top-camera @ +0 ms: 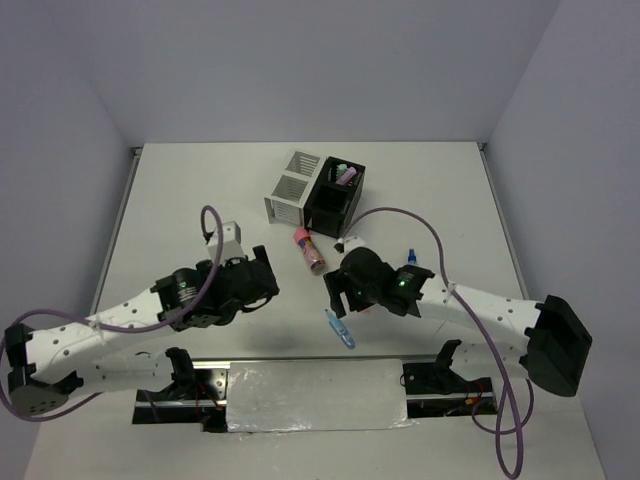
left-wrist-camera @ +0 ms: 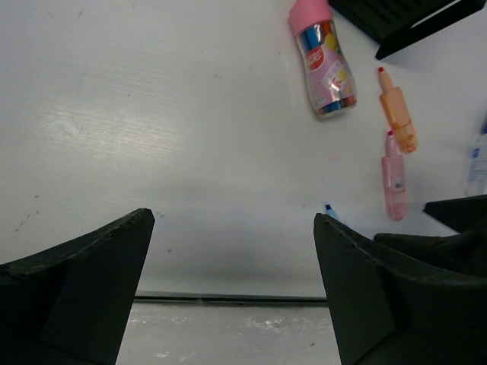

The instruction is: Sort the stationery into containers

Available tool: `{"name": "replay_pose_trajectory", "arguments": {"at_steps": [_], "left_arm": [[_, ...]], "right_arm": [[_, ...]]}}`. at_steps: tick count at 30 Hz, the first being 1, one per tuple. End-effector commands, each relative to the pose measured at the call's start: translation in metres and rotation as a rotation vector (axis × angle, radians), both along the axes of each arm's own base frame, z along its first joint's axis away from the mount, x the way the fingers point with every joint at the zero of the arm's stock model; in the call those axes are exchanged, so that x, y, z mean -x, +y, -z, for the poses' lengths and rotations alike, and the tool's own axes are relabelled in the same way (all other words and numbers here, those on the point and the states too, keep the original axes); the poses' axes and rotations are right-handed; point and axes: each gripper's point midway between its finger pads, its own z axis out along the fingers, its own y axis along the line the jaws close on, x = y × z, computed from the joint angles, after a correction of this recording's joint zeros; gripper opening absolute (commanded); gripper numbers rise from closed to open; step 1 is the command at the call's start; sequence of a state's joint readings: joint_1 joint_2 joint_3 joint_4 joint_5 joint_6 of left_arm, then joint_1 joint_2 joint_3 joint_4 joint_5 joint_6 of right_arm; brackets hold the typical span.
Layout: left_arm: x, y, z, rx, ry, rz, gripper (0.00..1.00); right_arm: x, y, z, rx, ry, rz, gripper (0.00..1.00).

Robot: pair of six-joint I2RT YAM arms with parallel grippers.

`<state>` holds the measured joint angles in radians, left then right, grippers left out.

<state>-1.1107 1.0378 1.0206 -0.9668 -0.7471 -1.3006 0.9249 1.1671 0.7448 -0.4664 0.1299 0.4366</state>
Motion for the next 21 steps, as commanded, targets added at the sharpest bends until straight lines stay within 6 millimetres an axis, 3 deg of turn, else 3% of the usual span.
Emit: {"name": "replay_pose_trajectory", "arguments": {"at_steps": [1, 9, 12, 15, 18, 21], "left_arm": [[-0.001, 0.010, -0.016, -0.007, -0.060, 0.070, 0.99], [0.008, 0.025, -0.008, -0.057, -0.037, 0.121, 0.99], [0.010, 0.024, -0.001, -0.056, -0.028, 0.136, 0.99], [0.010, 0.023, -0.001, -0.055, -0.033, 0.146, 0.99], [0.009, 0.023, -0.003, -0.063, -0.039, 0.148, 0.99], [0.007, 0.026, -0.002, -0.077, -0.043, 0.139, 0.99]], "right_arm": [[0.008, 0.017, 0.013, 0.022, -0.009, -0.023, 0.84], [0.029, 0.029, 0.049, 0.174, 0.038, -0.060, 0.76], [0.033, 0.028, 0.060, 0.191, 0.066, -0.057, 0.67], [0.042, 0.030, 0.071, 0.181, 0.101, -0.074, 0.65], [0.053, 0.028, 0.085, 0.199, 0.132, -0.085, 0.52], [0.066, 0.027, 0.099, 0.248, 0.152, -0.112, 0.51]]}}
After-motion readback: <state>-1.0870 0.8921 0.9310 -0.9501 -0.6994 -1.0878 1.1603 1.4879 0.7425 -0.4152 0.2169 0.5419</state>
